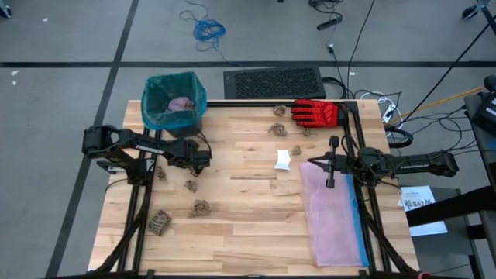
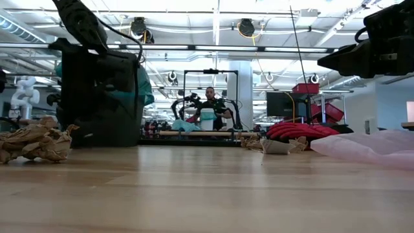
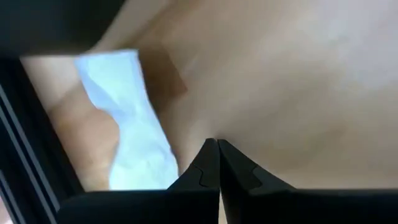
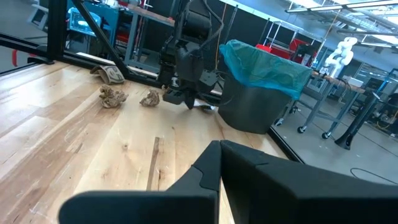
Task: Place trash/remove bag and relplace
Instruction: Put the white paper into the black trash bin
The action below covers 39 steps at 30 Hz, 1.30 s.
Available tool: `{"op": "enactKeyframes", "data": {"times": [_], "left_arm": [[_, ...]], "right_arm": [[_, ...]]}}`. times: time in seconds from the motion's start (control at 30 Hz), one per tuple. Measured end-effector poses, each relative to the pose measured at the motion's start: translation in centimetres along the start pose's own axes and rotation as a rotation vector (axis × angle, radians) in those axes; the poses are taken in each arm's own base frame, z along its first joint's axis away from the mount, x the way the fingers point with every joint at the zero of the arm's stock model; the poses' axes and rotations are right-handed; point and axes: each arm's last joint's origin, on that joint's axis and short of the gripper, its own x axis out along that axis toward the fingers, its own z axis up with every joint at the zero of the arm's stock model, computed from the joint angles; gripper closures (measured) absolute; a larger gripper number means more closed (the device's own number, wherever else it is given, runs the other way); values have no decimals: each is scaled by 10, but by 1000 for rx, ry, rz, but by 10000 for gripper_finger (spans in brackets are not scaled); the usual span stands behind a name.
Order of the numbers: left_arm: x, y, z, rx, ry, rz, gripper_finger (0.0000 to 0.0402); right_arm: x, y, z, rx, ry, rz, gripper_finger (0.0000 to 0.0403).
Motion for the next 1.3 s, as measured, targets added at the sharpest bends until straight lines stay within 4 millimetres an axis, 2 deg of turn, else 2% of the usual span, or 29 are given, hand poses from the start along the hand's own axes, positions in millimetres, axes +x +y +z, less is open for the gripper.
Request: {"op": "enactKeyframes", "data": {"times": [0.2,0.37,0.6,0.77,0.93,1.1,1.27,1.3], "left_arm": [[-16,-5,-6,-27,-51,82,401],[-17,-2,-3,-66,-93,118,396],[-12,4,4,-93,-56,117,325],[1,12,7,-108,-39,116,269],[11,17,11,-98,-37,99,250],[15,22,15,-77,-41,107,276],[16,24,16,-30,-46,127,379],[16,24,16,-27,-46,126,389]], "right_arm": [[0,0,0,19,0,0,403],[0,0,0,26,-1,-1,403],[0,0,0,26,0,-1,403],[0,0,0,26,0,-1,403],[0,0,0,26,0,-1,403],[0,0,0,26,0,0,403],[0,0,0,38,0,-1,403],[0,0,0,45,0,0,403]]}}
